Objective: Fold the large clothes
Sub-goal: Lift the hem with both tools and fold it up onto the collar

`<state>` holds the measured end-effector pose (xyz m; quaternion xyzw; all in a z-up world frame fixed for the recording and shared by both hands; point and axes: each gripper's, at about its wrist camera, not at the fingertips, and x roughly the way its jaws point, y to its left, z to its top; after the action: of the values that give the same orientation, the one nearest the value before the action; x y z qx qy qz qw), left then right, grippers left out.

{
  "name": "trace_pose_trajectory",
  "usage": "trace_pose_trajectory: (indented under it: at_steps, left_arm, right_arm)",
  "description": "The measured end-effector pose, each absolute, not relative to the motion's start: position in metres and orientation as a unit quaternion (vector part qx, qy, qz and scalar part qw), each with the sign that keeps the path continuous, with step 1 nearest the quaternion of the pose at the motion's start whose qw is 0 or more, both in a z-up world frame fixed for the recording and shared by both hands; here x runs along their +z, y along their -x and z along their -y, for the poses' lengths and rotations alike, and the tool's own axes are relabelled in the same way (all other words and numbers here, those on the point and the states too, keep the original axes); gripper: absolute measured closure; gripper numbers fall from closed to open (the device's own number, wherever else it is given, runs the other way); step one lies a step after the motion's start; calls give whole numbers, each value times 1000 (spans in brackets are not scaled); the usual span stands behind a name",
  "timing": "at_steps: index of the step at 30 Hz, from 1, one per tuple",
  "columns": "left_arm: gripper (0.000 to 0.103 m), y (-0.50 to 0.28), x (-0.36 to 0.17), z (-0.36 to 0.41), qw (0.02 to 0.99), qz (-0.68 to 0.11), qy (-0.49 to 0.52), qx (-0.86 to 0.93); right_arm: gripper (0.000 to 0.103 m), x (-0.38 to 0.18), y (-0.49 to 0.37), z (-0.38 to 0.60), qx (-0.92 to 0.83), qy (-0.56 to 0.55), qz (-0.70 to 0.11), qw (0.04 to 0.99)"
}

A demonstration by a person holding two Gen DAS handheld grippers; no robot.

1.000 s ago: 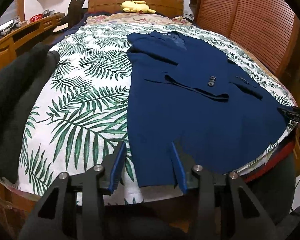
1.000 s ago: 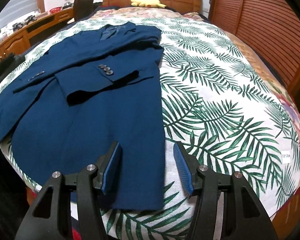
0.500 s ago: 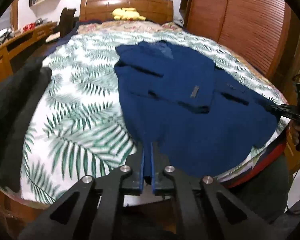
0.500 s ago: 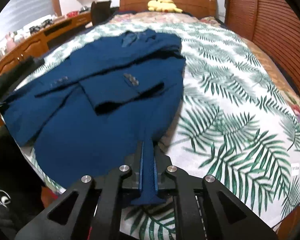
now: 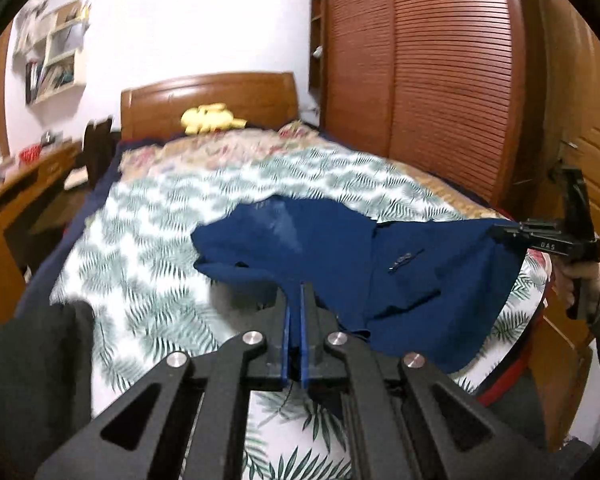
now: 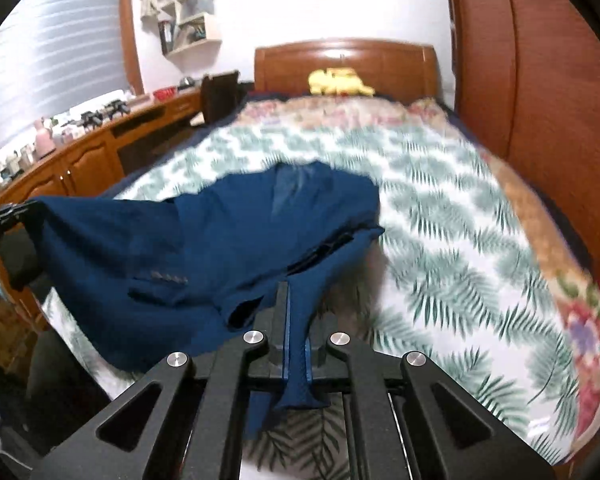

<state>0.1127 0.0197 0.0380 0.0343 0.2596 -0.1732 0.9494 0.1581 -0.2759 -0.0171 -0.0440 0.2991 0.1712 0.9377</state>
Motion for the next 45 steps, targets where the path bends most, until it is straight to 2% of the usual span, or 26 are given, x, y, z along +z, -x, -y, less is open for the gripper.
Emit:
trace_pose_trajectory:
  at_steps: [6, 15, 23, 28, 36, 40, 45]
  left_arm:
    - [103, -85, 91, -11, 957, -215, -66, -185]
    - [103, -48, 166, -27, 970, -156, -65, -176]
    - [103, -26, 208, -36, 976, -122, -71, -164]
    - [103, -83, 180, -30, 974, -160, -81, -136]
    - [103, -197, 86, -27, 964, -240, -68, -88]
    - [103, -237, 49, -27, 957, -272, -54, -84]
    - [103, -263, 30, -29, 956, -278, -45, -82]
  right_arm:
    - [102, 41, -131, 255, 180, 82, -253, 947]
    - [102, 119, -85, 271, 188, 73, -190, 961]
    - [102, 169, -50, 274, 187, 102, -148, 966]
    - [102, 150, -100, 273, 166, 102, -172, 966]
    - [102, 46, -216, 266, 126, 116, -256, 951]
    - [102, 6, -256, 275, 108, 94, -270, 952]
    - [102, -7, -286, 284, 87, 76, -257, 960]
